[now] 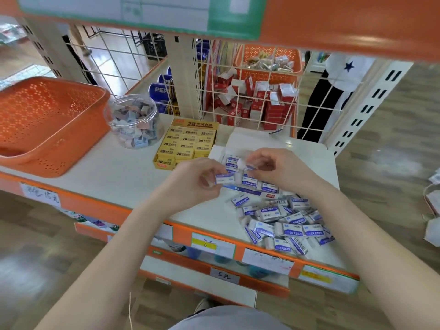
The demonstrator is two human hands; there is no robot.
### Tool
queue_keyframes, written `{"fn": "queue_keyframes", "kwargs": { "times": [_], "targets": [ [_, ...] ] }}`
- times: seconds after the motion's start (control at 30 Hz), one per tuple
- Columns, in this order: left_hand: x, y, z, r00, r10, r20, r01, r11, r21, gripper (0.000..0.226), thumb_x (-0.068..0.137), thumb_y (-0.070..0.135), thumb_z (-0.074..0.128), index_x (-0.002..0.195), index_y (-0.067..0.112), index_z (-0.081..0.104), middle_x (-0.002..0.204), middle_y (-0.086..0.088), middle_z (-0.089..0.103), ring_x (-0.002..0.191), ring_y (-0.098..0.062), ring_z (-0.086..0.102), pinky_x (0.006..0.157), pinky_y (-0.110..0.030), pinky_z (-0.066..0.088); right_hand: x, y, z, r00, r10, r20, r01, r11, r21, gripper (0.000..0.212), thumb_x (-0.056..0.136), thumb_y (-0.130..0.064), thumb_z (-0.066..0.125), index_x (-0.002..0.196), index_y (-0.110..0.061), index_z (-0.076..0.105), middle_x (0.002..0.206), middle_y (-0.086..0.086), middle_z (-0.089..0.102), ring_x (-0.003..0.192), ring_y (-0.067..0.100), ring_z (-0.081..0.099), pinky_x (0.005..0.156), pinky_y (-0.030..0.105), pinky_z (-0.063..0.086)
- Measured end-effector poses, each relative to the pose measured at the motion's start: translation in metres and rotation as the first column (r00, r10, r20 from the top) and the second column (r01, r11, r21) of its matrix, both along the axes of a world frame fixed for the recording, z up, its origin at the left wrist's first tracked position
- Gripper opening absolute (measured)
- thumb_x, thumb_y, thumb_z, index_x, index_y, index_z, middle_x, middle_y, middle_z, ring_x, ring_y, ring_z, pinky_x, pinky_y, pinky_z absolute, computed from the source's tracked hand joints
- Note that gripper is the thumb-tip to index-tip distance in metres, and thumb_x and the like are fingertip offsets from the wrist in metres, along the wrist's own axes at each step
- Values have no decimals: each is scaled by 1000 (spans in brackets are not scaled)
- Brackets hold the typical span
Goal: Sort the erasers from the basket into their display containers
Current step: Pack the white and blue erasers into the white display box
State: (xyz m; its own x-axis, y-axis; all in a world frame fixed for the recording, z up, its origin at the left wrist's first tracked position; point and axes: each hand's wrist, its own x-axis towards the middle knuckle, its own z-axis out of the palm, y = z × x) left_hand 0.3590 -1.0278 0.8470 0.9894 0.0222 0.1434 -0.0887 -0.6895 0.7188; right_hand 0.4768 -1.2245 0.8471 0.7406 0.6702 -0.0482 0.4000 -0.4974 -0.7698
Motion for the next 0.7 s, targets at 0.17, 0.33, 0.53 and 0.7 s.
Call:
{"fn": "queue_keyframes", "kwargs": {
  "times": [0.17,0.33,0.53,0.7],
  "targets": [
    [7,18,-15,996,90,-3,-90,995,52,26,81,4,66,100,21,67,96,4,69,90,-8,64,83,-25,52,-5,9,-2,977,136,166,-105,977,-184,27,81,-13,72,107,-18,71,102,-4,67,85,6,59,80,14,45],
    [6,17,-28,989,146,-3,-146,987,-68,27,82,0,65,102,19,66,90,0,70,80,-11,65,80,-21,51,-12,20,-2,960,152,236,-112,978,-175,19,79,-19,75,97,-15,74,92,1,68,83,12,62,79,27,49],
    [10,14,-30,987,162,-21,-164,977,-134,26,81,0,66,101,15,66,92,-2,71,82,-15,66,81,-23,52,-10,33,-5,930,277,242,-213,943,-257,21,83,-16,70,103,-15,74,102,3,69,88,17,62,84,26,45],
    [12,14,-30,981,187,-51,-193,966,-172,25,80,3,68,97,21,65,91,4,70,81,-15,65,78,-19,51,-7,28,-1,926,322,200,-249,915,-318,26,86,-11,66,110,-19,71,110,-3,65,98,12,58,86,16,40]
  ]
}}
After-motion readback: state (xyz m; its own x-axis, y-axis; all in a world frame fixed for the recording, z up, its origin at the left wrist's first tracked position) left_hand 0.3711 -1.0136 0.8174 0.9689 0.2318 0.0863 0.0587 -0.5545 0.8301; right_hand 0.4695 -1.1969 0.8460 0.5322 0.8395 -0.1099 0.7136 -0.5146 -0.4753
